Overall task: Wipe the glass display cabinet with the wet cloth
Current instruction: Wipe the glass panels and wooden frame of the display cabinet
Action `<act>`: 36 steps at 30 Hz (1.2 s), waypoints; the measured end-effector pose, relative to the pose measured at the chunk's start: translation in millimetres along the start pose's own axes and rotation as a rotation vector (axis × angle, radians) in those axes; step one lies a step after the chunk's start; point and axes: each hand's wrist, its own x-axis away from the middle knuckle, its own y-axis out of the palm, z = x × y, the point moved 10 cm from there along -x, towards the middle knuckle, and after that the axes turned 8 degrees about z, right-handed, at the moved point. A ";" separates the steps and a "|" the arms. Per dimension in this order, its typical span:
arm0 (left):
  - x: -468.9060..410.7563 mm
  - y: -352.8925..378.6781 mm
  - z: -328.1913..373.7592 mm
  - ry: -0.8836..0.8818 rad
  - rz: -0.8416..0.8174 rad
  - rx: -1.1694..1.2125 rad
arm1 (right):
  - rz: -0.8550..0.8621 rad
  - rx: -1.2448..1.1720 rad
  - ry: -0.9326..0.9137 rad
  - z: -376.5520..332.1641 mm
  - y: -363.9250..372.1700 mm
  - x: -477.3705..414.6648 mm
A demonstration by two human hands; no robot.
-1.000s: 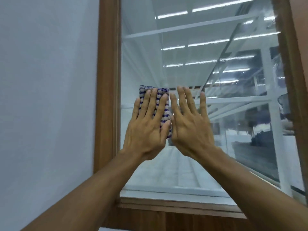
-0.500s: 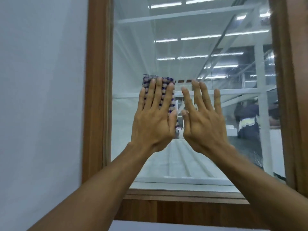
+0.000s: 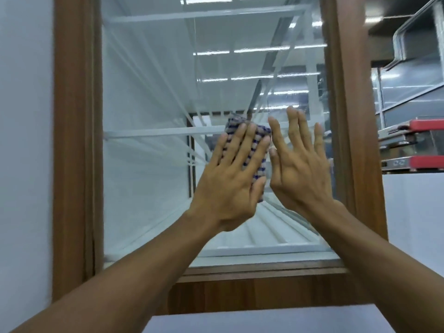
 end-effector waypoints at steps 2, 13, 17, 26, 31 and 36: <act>-5.4 -0.8 -2.8 -0.010 0.024 -0.012 | -0.018 0.078 -0.003 23.5 -9.0 3.2; -65.0 26.2 61.5 0.230 -0.068 -0.034 | 0.042 0.049 0.042 77.0 -46.8 33.8; -96.5 26.3 66.2 0.017 -0.003 0.014 | 0.071 0.004 0.089 79.6 -48.1 38.3; -41.9 25.8 88.6 0.078 -0.002 0.040 | 0.021 0.068 0.133 67.8 -45.2 49.0; -18.5 9.4 41.0 0.011 0.010 0.013 | -0.043 0.047 0.056 20.8 -18.7 35.0; 13.1 -8.2 -8.3 -0.055 0.027 -0.017 | -0.062 -0.033 0.019 -32.8 6.5 22.8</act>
